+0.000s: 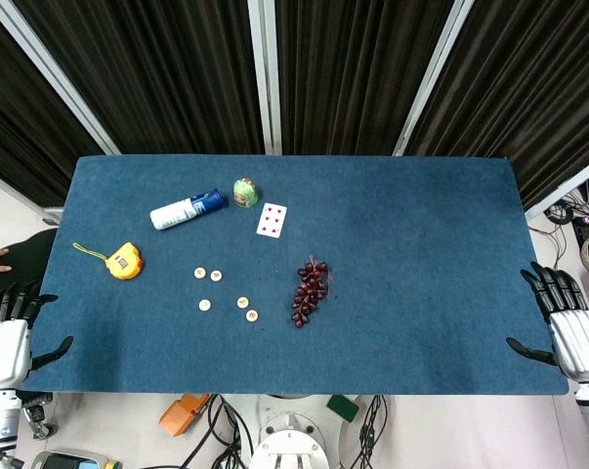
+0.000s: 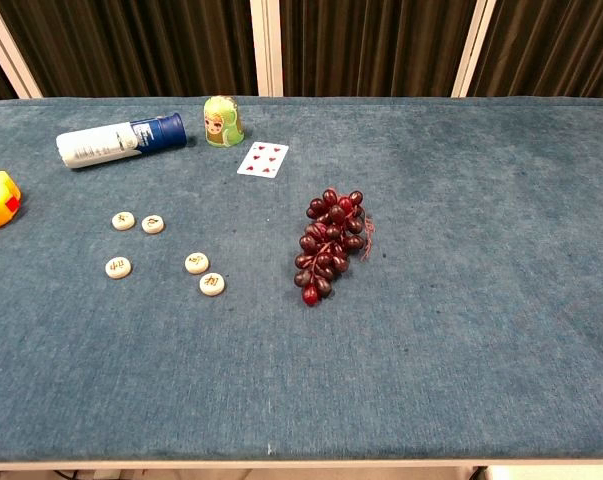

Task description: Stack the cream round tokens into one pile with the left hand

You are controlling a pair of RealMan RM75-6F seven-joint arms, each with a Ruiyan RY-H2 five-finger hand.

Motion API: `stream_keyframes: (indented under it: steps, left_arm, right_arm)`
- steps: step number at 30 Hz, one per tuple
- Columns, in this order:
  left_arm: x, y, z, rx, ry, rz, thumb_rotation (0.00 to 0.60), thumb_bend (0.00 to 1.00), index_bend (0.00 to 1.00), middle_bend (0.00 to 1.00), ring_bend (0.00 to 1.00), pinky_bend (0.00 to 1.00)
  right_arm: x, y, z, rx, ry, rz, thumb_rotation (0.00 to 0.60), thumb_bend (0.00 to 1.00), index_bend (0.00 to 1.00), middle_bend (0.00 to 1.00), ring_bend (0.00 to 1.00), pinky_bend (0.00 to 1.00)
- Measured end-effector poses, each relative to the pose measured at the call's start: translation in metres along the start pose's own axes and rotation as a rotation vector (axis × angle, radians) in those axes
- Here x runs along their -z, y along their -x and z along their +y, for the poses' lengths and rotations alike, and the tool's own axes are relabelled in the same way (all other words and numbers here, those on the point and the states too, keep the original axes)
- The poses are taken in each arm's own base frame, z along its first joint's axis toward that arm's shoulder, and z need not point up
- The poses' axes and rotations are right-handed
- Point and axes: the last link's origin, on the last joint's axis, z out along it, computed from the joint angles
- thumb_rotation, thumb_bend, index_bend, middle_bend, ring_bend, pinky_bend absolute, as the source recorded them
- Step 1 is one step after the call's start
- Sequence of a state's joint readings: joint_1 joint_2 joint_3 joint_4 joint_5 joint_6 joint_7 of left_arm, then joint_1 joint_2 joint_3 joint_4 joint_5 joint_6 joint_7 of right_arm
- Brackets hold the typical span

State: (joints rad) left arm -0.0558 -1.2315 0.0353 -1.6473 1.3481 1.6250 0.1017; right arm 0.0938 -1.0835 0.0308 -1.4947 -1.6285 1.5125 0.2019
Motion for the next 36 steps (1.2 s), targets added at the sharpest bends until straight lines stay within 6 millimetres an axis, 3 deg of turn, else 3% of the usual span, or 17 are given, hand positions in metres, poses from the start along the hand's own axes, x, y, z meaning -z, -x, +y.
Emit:
stream_keyframes:
  steps: [7, 13, 19, 29, 36]
  left_arm:
    - [-0.003, -0.001, 0.007, 0.006, 0.014, 0.001, 0.6, 0.2, 0.27, 0.09, 0.0, 0.0]
    - [-0.016, 0.005, 0.032, 0.009, 0.125, -0.025, 0.6, 0.2, 0.27, 0.09, 0.0, 0.0]
    - [-0.039, 0.021, 0.078, 0.021, 0.293, -0.102, 0.6, 0.21, 0.33, 0.09, 0.0, 0.0]
    - [-0.089, 0.066, 0.179, -0.035, 0.556, -0.289, 0.6, 0.23, 0.39, 0.09, 0.0, 0.0]
    - [-0.113, 0.093, 0.221, -0.096, 0.599, -0.357, 0.6, 0.23, 0.4, 0.09, 0.0, 0.0]
  right_arm:
    - [-0.011, 0.002, -0.008, 0.01, -0.012, -0.015, 0.6, 0.19, 0.0, 0.02, 0.0, 0.01]
    - [-0.01, 0.002, -0.01, 0.012, -0.017, -0.005, 0.6, 0.19, 0.0, 0.02, 0.0, 0.01]
    - [-0.007, 0.001, -0.008, 0.021, -0.003, 0.004, 0.6, 0.19, 0.0, 0.02, 0.0, 0.01]
    - [-0.006, 0.001, -0.004, 0.03, 0.018, 0.002, 0.6, 0.19, 0.0, 0.02, 0.0, 0.01]
    - [-0.005, 0.002, 0.002, 0.029, 0.043, -0.001, 0.6, 0.19, 0.0, 0.02, 0.0, 0.01]
